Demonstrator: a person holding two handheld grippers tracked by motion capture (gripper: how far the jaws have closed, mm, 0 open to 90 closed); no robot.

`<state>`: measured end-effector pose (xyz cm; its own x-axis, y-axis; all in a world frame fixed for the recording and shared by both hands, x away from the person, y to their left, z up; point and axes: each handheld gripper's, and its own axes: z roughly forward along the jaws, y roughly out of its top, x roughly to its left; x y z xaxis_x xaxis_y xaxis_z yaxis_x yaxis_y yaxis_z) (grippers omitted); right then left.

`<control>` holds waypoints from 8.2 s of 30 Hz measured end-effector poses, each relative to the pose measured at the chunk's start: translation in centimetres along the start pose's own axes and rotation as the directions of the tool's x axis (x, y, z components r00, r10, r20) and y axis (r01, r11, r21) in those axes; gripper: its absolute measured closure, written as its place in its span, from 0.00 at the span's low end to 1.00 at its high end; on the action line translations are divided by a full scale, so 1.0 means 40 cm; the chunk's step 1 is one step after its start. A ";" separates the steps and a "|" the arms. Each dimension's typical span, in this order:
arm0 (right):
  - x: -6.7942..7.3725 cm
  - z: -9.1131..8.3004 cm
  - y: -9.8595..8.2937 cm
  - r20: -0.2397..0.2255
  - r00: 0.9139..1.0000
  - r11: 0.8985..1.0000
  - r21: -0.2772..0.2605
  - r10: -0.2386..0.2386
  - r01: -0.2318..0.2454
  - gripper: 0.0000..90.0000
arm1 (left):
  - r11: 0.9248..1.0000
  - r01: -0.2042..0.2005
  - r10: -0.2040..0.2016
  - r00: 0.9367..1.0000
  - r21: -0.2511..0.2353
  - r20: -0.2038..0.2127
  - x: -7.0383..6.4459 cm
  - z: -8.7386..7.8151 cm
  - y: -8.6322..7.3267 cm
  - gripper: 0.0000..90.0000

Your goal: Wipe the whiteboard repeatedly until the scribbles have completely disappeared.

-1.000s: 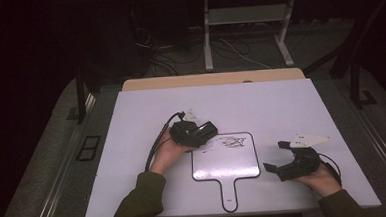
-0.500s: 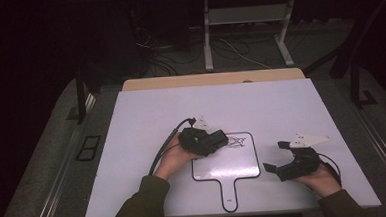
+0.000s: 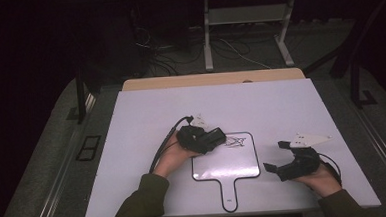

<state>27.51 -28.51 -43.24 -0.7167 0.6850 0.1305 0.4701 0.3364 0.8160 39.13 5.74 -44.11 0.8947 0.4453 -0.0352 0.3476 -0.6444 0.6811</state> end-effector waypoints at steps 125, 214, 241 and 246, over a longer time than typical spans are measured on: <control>-0.002 -0.004 0.000 0.001 1.000 1.000 -0.007 0.003 -0.003 0.00 | 0.997 0.078 -0.077 0.989 0.000 -0.124 0.051 -0.034 -0.032 0.44; -0.004 -0.003 0.001 -0.002 1.000 1.000 -0.009 0.006 -0.006 0.00 | 0.999 -0.045 0.044 0.993 0.008 0.106 -0.075 0.128 0.133 0.44; -0.004 -0.005 0.002 -0.001 1.000 1.000 -0.014 0.006 -0.006 0.00 | 0.993 -0.114 0.111 0.987 0.026 0.114 -0.091 0.159 0.168 0.44; -0.005 -0.005 0.001 -0.002 1.000 1.000 -0.013 0.007 -0.007 0.00 | 0.996 -0.089 0.087 0.994 0.024 0.069 -0.065 0.161 0.171 0.44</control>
<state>27.57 -28.77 -43.12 -0.7146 0.6859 0.1375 0.4686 0.3234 0.8221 40.98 -3.85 -44.08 0.9389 0.3432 -0.0263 0.2730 -0.6960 0.6641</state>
